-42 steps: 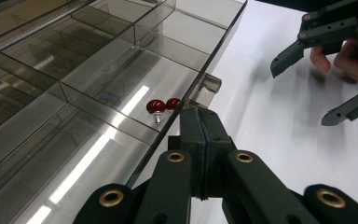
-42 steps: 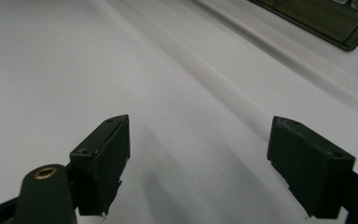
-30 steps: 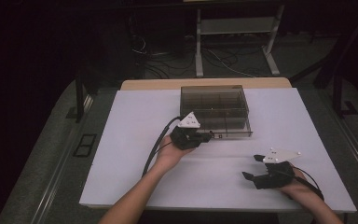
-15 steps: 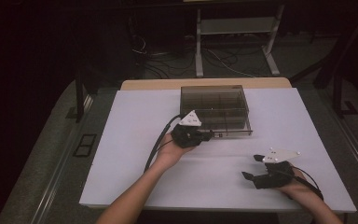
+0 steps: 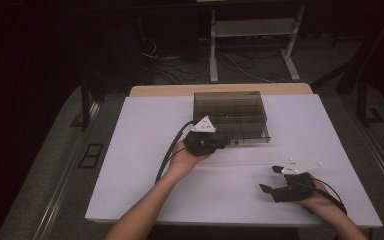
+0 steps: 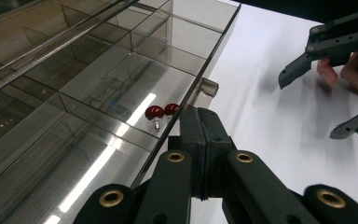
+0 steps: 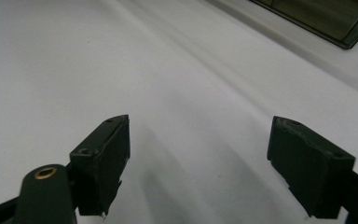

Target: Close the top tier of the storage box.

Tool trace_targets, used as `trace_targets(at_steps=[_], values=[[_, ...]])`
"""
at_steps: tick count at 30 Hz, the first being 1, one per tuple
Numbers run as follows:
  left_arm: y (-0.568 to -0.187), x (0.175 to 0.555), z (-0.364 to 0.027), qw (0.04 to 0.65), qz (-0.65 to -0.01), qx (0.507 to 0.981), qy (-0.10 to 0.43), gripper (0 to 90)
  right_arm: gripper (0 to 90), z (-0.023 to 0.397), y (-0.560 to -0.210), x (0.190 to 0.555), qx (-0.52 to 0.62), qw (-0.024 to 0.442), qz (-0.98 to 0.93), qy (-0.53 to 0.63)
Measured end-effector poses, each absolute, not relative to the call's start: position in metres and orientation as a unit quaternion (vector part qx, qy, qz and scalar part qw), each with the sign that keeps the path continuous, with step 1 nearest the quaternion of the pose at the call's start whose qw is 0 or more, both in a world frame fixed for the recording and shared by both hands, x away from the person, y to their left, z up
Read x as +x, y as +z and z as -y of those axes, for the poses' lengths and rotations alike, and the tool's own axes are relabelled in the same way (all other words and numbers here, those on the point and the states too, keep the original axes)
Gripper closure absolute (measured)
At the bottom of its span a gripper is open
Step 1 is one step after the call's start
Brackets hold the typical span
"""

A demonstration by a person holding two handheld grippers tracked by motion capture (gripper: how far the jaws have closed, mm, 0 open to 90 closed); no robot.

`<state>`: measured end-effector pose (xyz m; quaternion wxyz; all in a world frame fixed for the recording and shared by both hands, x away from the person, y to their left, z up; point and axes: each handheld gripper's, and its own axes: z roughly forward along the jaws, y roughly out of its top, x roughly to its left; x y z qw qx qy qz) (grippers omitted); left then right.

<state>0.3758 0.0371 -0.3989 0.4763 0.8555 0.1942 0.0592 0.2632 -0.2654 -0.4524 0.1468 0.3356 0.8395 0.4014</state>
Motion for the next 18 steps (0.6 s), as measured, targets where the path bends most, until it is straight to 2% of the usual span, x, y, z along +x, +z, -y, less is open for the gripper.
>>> trace_targets(at_steps=[18], values=[[-0.398,0.387,-0.036,0.475,-0.201,0.854,0.060,89.5,20.4,0.266,-0.452,0.263,0.335,0.148,-0.839,0.402]])
